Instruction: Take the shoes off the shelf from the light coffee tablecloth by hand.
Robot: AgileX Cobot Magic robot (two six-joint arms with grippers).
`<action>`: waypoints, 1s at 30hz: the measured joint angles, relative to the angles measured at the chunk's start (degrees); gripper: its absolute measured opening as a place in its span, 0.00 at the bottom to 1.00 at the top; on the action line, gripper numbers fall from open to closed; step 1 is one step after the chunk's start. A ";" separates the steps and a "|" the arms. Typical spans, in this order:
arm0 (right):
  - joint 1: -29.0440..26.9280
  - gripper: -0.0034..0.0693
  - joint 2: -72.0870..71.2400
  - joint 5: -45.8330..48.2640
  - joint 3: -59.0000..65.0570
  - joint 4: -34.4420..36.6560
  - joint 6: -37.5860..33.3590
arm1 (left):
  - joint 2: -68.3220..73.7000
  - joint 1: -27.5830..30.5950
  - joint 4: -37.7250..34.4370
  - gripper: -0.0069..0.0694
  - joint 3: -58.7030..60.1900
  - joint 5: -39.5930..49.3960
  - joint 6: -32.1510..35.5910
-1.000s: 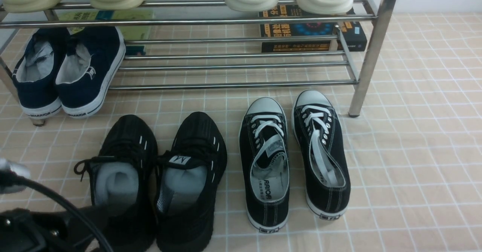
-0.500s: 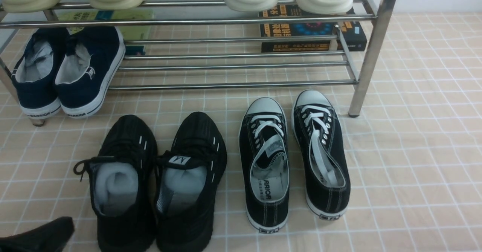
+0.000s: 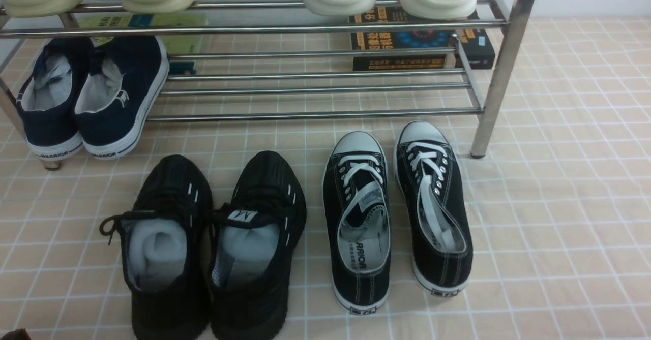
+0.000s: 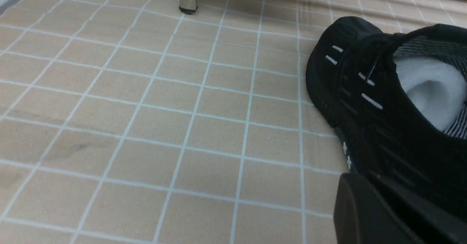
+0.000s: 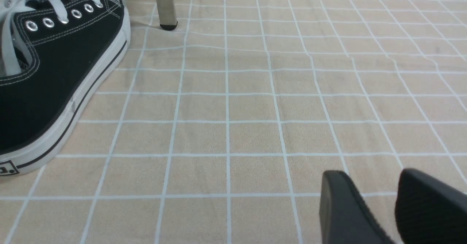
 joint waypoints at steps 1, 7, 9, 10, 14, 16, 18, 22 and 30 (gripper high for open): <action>0.00 0.38 0.00 0.00 0.00 0.00 0.00 | -0.16 0.00 0.00 0.14 0.04 -0.05 0.13; 0.00 0.38 0.00 0.00 0.00 0.00 0.00 | -0.37 0.00 -0.06 0.14 0.04 0.18 0.46; 0.00 0.38 0.00 0.00 0.00 0.00 0.00 | -0.37 -0.18 -0.06 0.14 0.04 0.18 0.45; 0.00 0.38 0.00 0.00 0.00 0.00 0.05 | -0.37 -0.26 -0.06 0.14 0.04 0.18 0.45; 0.00 0.38 0.00 0.00 0.00 0.00 0.05 | -0.37 -0.36 0.03 0.14 0.04 0.21 0.45; 0.00 0.38 0.00 0.00 0.00 0.00 0.05 | -0.37 -0.36 0.34 0.15 0.04 0.37 0.45; 0.00 0.38 0.00 0.00 0.00 0.00 0.05 | -0.37 -0.36 0.61 0.15 0.04 0.39 0.45; 0.00 0.38 0.00 0.00 0.00 0.00 0.05 | -0.37 -0.36 0.79 0.15 0.04 0.40 0.45; 0.00 0.38 0.00 0.00 0.00 0.00 0.05 | -0.37 -0.36 0.85 0.16 0.04 0.40 0.45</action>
